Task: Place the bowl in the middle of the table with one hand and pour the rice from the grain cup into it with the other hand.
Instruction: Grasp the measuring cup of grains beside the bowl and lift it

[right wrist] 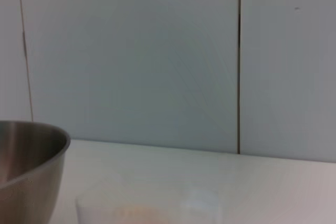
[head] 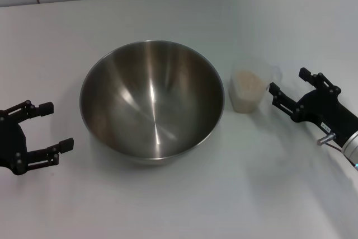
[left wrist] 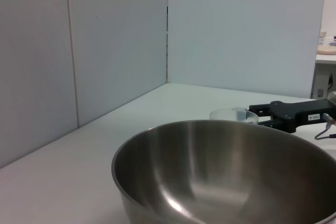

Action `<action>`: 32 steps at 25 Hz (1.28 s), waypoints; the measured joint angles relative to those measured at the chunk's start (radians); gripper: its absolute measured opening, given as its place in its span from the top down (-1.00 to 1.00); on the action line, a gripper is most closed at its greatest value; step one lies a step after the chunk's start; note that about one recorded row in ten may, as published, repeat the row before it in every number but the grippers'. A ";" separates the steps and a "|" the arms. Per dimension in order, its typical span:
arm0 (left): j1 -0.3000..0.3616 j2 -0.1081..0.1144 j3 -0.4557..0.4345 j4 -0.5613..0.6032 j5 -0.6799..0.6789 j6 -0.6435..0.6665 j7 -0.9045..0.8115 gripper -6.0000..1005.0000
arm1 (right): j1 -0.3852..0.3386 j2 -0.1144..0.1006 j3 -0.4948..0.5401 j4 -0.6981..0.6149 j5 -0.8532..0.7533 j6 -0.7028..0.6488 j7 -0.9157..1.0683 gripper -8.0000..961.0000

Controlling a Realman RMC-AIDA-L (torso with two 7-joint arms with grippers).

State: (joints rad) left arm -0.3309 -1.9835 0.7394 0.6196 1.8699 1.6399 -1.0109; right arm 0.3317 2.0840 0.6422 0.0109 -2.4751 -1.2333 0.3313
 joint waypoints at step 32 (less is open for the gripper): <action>-0.006 0.001 0.003 -0.003 0.015 0.002 0.000 -0.72 | 0.033 0.000 0.043 0.008 0.004 0.020 0.000 -0.51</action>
State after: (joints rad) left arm -0.3367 -1.9828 0.7425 0.6163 1.8846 1.6417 -1.0109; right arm 0.3647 2.0837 0.6851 0.0184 -2.4715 -1.2137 0.3314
